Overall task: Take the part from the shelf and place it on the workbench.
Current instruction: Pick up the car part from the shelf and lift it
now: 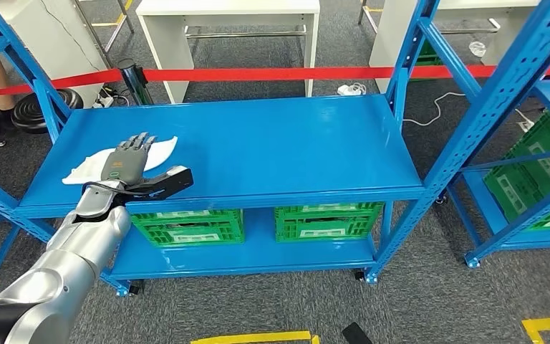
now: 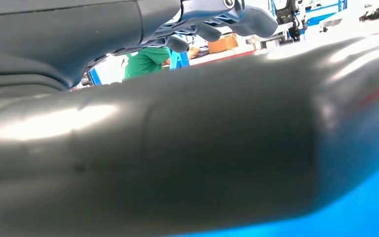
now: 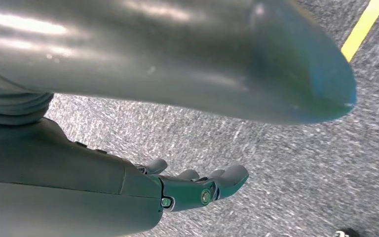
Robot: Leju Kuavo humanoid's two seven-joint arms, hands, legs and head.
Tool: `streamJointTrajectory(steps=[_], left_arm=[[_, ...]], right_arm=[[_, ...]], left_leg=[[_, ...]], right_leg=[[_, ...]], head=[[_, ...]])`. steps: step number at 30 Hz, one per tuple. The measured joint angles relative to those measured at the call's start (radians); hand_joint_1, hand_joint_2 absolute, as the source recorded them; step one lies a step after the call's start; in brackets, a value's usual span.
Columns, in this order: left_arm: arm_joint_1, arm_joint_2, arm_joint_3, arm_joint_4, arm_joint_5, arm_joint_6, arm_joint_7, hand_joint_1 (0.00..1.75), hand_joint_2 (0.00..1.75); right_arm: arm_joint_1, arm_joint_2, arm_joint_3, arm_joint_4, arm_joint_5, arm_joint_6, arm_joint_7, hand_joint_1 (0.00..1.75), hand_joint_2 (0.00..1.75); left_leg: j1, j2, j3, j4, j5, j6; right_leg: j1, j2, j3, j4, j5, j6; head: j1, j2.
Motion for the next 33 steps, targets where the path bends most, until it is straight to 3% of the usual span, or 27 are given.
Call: streamJointTrajectory(steps=[2,5,6,7,10,11,12,14,16,17,20,26,33], left_arm=[[0.0,0.0,0.0,0.0,0.001,-0.001,0.001,0.0,0.0],[0.001,0.002,0.0,-0.001,0.001,-0.001,0.005,0.0,0.0],[-0.001,0.003,0.0,-0.002,0.002,-0.001,0.005,0.0,0.0],[-0.002,0.003,0.0,-0.002,0.002,-0.001,0.006,0.0,0.0],[0.004,0.002,0.0,-0.001,0.002,0.005,0.005,0.0,0.0],[0.007,0.002,0.0,0.0,-0.001,0.007,0.004,0.0,0.0],[0.009,0.002,0.0,0.0,-0.006,0.009,0.002,0.0,0.0],[0.01,0.002,0.0,0.001,-0.018,0.009,-0.003,0.0,0.87],[0.009,0.001,0.0,0.002,-0.03,0.009,-0.008,0.0,1.75],[0.008,0.001,0.0,0.002,-0.035,0.009,-0.009,0.0,1.75],[0.007,0.001,-0.001,0.003,-0.048,0.01,-0.013,0.0,1.75],[0.005,-0.002,-0.003,0.008,-0.057,0.003,-0.017,0.0,1.75],[0.001,-0.006,-0.007,0.014,-0.071,-0.025,-0.044,0.0,1.75]], right_arm=[[-0.001,0.0,0.0,0.0,0.002,0.0,0.0,0.0,0.0],[-0.001,0.0,0.0,0.0,0.005,0.001,0.0,0.0,0.0],[-0.002,0.0,0.0,0.0,0.005,0.001,0.0,0.0,0.0],[-0.002,0.0,0.0,0.0,0.006,0.001,0.0,0.0,0.0],[-0.003,0.0,0.0,0.0,0.009,0.002,0.0,0.0,0.0],[-0.002,0.0,0.0,0.0,0.011,0.002,0.0,0.0,0.0],[-0.001,0.0,0.0,0.0,0.012,0.003,0.0,0.0,0.0],[-0.002,-0.001,-0.001,0.0,0.014,0.003,0.0,0.0,0.0],[-0.003,-0.002,-0.001,0.0,0.015,0.003,0.0,0.0,0.0],[-0.003,-0.002,-0.002,0.0,0.015,0.003,0.001,0.0,0.0],[-0.004,-0.002,-0.004,0.0,0.015,0.002,0.001,0.0,0.0],[-0.004,-0.002,-0.006,0.0,0.015,0.002,0.0,0.0,0.0],[-0.004,-0.002,-0.009,0.0,0.012,-0.001,-0.001,0.0,0.0]], left_leg=[[-0.003,-0.001,0.027,-0.052,0.002,0.012],[-0.004,-0.001,0.031,-0.057,-0.004,0.039],[-0.002,-0.001,0.033,-0.059,-0.005,0.047],[-0.001,-0.001,0.036,-0.061,-0.006,0.053],[-0.008,-0.001,0.041,-0.059,-0.013,0.065],[-0.011,-0.002,0.043,-0.058,-0.016,0.067],[-0.015,-0.002,0.045,-0.057,-0.019,0.069],[-0.019,-0.003,0.054,-0.056,-0.025,0.069],[-0.025,-0.004,0.058,-0.053,-0.031,0.065],[-0.027,-0.004,0.058,-0.053,-0.033,0.064],[-0.028,-0.004,0.059,-0.055,-0.034,0.061],[-0.027,-0.001,0.065,-0.064,-0.031,0.054],[-0.025,-0.001,0.065,-0.066,-0.029,0.051]], right_leg=[[0.003,0.001,0.001,-0.002,-0.004,0.013],[0.002,-0.001,0.001,-0.003,-0.011,0.03],[0.002,-0.002,-0.008,0.019,-0.023,0.034],[0.003,-0.003,-0.03,0.062,-0.044,0.036],[0.01,-0.003,-0.14,0.254,-0.109,0.033],[0.013,-0.003,-0.163,0.28,-0.104,0.03],[0.016,-0.003,-0.166,0.266,-0.08,0.025],[0.024,-0.003,-0.121,0.143,0.0,0.009],[0.031,-0.004,-0.071,0.03,0.043,-0.005],[0.033,-0.004,-0.06,0.005,0.047,-0.005],[0.034,-0.001,-0.055,-0.001,0.046,0.001],[0.035,0.002,-0.054,-0.001,0.046,-0.007],[0.035,0.001,-0.054,-0.001,0.046,-0.009]], head=[[0.0,0.0],[0.002,0.0],[0.003,0.0],[0.004,0.0],[0.006,0.0],[0.006,0.0],[0.006,0.0],[0.006,0.0],[0.005,0.0],[0.005,0.0],[0.005,0.0],[0.005,0.0],[0.005,0.0]])
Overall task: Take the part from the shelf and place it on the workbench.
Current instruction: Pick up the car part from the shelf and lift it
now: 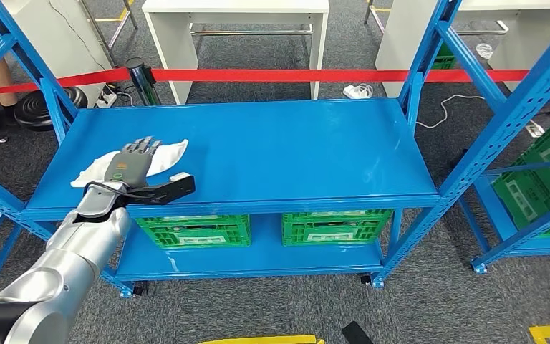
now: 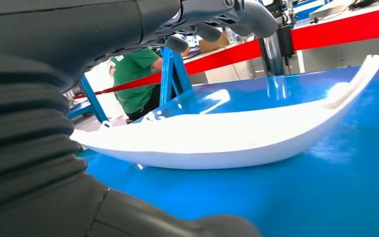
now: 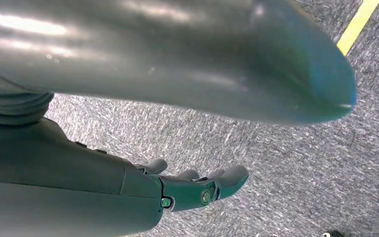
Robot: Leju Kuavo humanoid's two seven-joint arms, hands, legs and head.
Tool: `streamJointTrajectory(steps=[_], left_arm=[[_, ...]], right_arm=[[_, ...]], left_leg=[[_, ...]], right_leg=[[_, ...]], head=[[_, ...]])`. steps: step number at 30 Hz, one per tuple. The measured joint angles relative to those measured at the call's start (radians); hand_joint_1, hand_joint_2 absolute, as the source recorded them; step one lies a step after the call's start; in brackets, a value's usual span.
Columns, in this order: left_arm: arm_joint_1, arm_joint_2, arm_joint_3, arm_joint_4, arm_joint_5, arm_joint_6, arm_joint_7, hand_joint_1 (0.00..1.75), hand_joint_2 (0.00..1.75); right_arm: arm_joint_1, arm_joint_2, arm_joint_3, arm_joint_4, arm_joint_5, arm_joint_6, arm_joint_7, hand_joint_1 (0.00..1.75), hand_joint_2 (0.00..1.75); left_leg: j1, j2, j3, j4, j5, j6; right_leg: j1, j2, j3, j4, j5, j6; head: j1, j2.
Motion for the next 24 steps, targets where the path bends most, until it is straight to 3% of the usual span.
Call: streamJointTrajectory(steps=[16,24], left_arm=[[-0.01,0.006,-0.055,0.013,-0.02,-0.059,0.046,0.0,1.75],[-0.032,0.011,-0.103,0.025,-0.021,-0.146,0.065,0.0,1.75]], right_arm=[[0.002,0.0,-0.015,0.0,-0.003,0.0,-0.009,0.0,0.0],[0.002,0.0,-0.019,0.0,-0.002,-0.005,-0.009,0.0,0.0]], left_leg=[[-0.001,0.0,0.0,0.001,0.0,0.0],[-0.001,0.0,0.0,0.001,0.0,0.0]], right_leg=[[-0.002,0.0,0.001,-0.001,0.001,0.0],[-0.002,0.0,0.001,-0.001,0.001,0.0]], head=[[0.0,0.0],[0.0,0.0]])
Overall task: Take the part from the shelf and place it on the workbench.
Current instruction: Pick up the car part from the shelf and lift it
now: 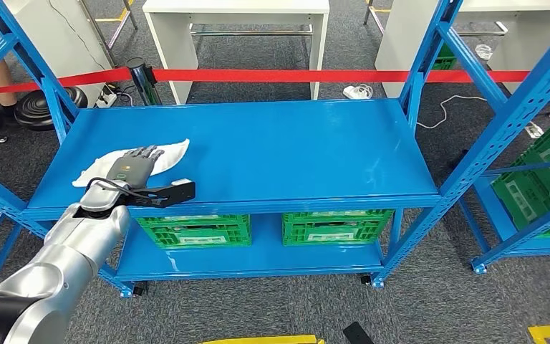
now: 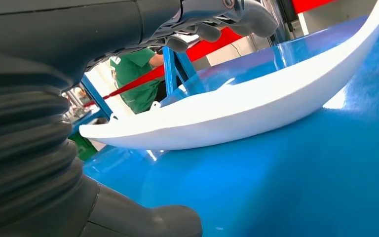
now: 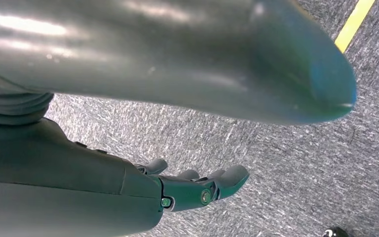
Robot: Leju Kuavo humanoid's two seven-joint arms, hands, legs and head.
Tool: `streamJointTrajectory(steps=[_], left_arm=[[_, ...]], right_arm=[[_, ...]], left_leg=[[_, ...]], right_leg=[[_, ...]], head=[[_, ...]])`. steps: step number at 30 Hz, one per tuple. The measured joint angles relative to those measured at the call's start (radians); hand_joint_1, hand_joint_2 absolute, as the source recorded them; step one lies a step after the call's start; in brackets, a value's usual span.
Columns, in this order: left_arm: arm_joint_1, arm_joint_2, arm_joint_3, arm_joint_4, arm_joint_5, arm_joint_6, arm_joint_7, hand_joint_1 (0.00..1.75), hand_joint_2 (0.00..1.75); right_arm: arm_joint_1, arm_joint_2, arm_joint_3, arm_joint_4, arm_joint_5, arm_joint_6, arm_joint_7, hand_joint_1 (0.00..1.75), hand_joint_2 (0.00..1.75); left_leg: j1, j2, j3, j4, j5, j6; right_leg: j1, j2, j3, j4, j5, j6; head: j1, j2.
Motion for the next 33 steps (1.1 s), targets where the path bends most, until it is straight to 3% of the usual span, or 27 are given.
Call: streamJointTrajectory(steps=[10,29,33], left_arm=[[-0.012,0.009,-0.048,0.014,0.0,-0.042,0.046,0.0,1.75],[-0.012,0.014,-0.051,0.026,0.002,-0.004,0.068,0.02,1.75],[-0.011,0.014,-0.051,0.03,0.003,0.009,0.062,1.65,1.75]], right_arm=[[0.001,0.0,-0.004,0.0,0.004,0.001,-0.003,0.0,0.0],[0.002,0.0,-0.004,0.0,0.008,-0.001,-0.006,0.0,0.0],[0.002,0.0,-0.004,0.0,0.012,-0.003,-0.006,0.0,0.0]], left_leg=[[0.0,0.0,0.0,0.0,0.0,0.0],[0.0,0.0,0.0,0.0,0.0,0.0],[0.0,0.0,0.0,0.0,0.0,0.0]], right_leg=[[0.0,0.0,0.0,0.0,0.0,0.0],[0.0,0.0,0.0,0.0,0.0,0.0],[0.0,0.0,0.0,0.0,0.0,0.0]], head=[[0.0,0.0],[0.0,0.0],[0.0,0.0]])
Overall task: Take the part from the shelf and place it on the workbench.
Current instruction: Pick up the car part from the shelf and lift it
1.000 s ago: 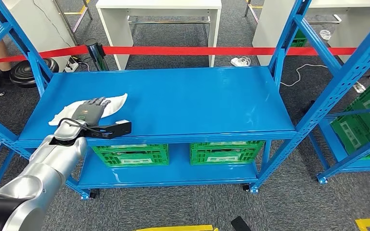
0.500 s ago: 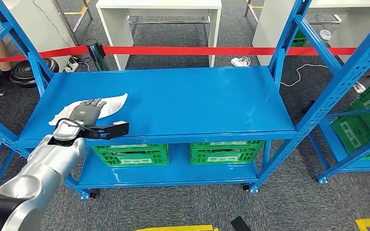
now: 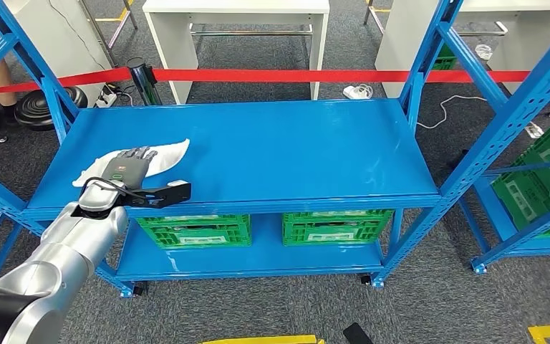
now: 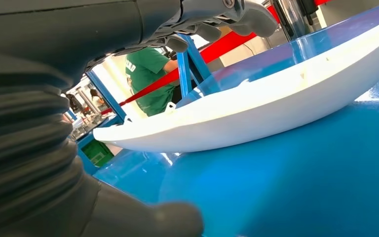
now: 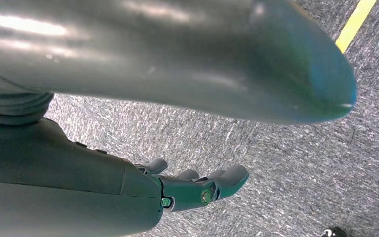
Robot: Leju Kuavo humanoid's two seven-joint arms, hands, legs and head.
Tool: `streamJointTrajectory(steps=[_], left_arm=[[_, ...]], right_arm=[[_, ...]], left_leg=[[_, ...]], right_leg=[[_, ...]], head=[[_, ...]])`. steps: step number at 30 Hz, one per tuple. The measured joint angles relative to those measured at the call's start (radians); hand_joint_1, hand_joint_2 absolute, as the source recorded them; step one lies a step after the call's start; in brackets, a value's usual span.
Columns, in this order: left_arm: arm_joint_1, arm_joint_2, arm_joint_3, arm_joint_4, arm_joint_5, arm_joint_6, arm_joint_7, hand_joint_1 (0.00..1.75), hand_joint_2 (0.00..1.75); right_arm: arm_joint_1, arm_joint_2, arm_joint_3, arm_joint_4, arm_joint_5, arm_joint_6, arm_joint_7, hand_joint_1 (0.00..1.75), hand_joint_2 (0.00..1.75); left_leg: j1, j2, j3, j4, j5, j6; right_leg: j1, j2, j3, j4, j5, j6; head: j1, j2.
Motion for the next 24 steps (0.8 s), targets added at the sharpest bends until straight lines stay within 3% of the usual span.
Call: streamJointTrajectory(steps=[5,15,17,21,24], left_arm=[[0.001,-0.001,0.001,0.004,0.004,-0.021,-0.012,1.7,1.75],[0.003,-0.001,0.006,0.011,0.005,-0.042,-0.006,1.47,1.75],[0.004,-0.001,0.008,0.012,0.005,-0.046,-0.005,1.39,1.75],[0.004,-0.001,0.011,0.014,0.007,-0.057,-0.004,0.89,1.75],[0.005,-0.001,0.013,0.016,0.008,-0.06,-0.006,0.83,1.75]], right_arm=[[0.0,0.0,0.0,0.0,0.004,0.0,0.001,0.0,0.0],[-0.001,0.0,0.0,0.0,0.008,0.0,0.002,0.0,0.0],[-0.001,0.0,0.0,0.0,0.009,0.0,0.003,0.0,0.0],[-0.001,0.0,0.0,0.0,0.01,0.0,0.004,0.0,0.0],[-0.001,0.0,0.0,0.0,0.011,0.001,0.005,0.0,0.0]], left_leg=[[0.0,0.0,0.0,0.0,0.0,0.0],[0.0,0.0,0.0,0.0,0.0,0.0],[0.0,0.0,0.0,0.0,0.0,0.0],[0.0,0.0,0.0,0.0,0.0,0.0],[0.0,0.0,0.0,0.0,0.0,0.0]], right_leg=[[0.0,0.0,0.0,0.0,0.0,0.0],[0.0,0.0,0.0,0.0,0.0,0.0],[0.0,0.0,0.0,0.0,0.0,0.0],[0.0,0.0,0.0,0.0,0.0,0.0],[0.0,0.0,0.0,0.0,0.0,0.0]], head=[[0.0,0.0],[0.0,0.0],[0.0,0.0],[0.0,0.0],[0.0,0.0]])
